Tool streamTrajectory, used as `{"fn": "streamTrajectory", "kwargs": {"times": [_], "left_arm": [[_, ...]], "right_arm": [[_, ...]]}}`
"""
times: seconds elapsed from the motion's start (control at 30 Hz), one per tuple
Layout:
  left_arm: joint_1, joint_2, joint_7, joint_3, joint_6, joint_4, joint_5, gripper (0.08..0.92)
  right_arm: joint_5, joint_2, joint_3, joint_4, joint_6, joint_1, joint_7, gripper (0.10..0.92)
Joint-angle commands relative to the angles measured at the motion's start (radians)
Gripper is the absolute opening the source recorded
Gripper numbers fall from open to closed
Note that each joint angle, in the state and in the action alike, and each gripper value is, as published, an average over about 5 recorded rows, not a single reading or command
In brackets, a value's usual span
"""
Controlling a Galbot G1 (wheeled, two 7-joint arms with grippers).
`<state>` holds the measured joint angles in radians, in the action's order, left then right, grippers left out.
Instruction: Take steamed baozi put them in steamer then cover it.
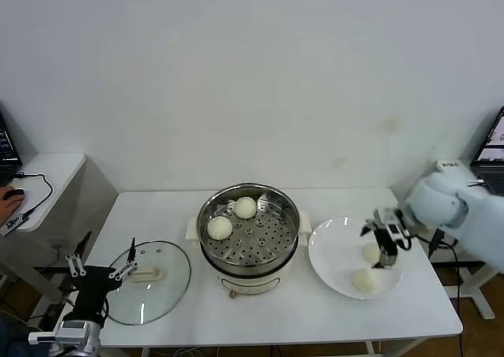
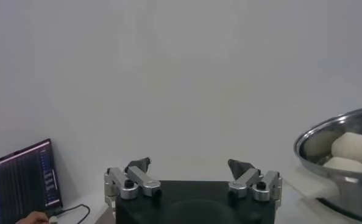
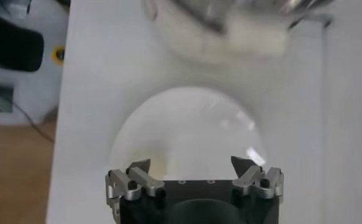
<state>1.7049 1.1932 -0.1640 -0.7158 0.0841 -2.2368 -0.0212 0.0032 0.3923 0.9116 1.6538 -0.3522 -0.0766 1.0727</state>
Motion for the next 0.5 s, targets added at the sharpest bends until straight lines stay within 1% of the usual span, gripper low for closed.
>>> {"fn": "streamTrajectory", "kwargs": {"times": [0.03,0.5], "left_arm": [[-0.002,0.006,0.0,0.003,0.001,0.008,0.008,0.823],[-0.003,0.012,0.001,-0.005,0.0,0.025,0.014,0.823]], "right_arm": [[-0.103,0.004,-0.109,-0.046,0.026,0.197,-0.022,0.823],[-0.101,0.153,-0.097,-0.186,0.012,0.209,-0.053,0.823]]}}
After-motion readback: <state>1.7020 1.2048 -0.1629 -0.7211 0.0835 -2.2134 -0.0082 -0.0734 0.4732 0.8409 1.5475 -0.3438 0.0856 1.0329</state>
